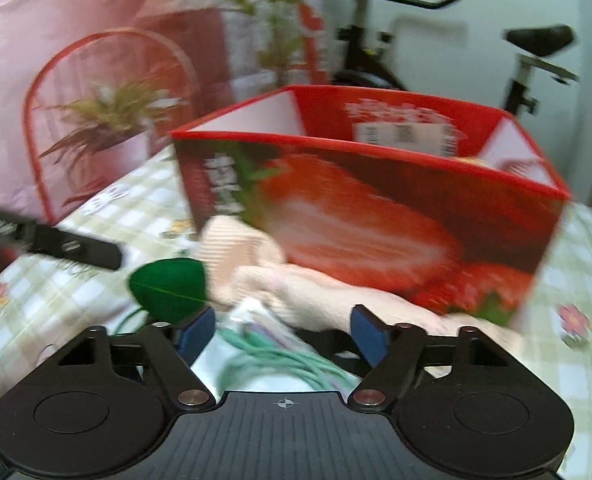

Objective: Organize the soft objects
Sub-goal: 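Close the left gripper on the green pouch while the right gripper grasps it too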

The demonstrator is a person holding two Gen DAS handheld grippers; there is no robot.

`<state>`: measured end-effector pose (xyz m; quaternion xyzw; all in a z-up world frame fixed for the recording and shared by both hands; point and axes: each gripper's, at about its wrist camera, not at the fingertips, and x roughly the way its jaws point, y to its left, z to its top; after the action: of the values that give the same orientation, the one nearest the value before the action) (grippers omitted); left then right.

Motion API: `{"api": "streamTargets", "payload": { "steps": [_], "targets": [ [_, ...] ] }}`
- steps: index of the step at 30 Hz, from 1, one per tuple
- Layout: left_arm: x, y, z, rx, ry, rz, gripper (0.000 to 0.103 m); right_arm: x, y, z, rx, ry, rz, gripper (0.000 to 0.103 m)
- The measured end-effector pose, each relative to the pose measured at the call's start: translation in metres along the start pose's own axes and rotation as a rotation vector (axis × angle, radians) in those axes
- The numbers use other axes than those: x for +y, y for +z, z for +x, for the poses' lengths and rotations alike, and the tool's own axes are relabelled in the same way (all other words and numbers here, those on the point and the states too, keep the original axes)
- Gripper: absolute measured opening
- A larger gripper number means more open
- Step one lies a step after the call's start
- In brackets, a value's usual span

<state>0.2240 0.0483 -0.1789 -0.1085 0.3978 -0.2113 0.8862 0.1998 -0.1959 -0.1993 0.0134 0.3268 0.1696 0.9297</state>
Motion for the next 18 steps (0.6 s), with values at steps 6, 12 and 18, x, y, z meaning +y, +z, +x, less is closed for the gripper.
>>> {"api": "streamTargets", "payload": {
  "steps": [6,12,18],
  "targets": [
    [0.010,0.002,0.026,0.046,-0.052,-0.104,0.056,0.031,0.008,0.017,0.031,0.095,-0.095,0.064],
    [0.009,-0.006,0.040,0.086,-0.104,-0.112,0.056,0.045,0.011,0.036,0.080,0.135,-0.132,0.061],
    [0.008,-0.009,0.038,0.078,-0.113,-0.131,0.054,0.050,0.010,0.041,0.087,0.161,-0.117,0.048]
  ]
}}
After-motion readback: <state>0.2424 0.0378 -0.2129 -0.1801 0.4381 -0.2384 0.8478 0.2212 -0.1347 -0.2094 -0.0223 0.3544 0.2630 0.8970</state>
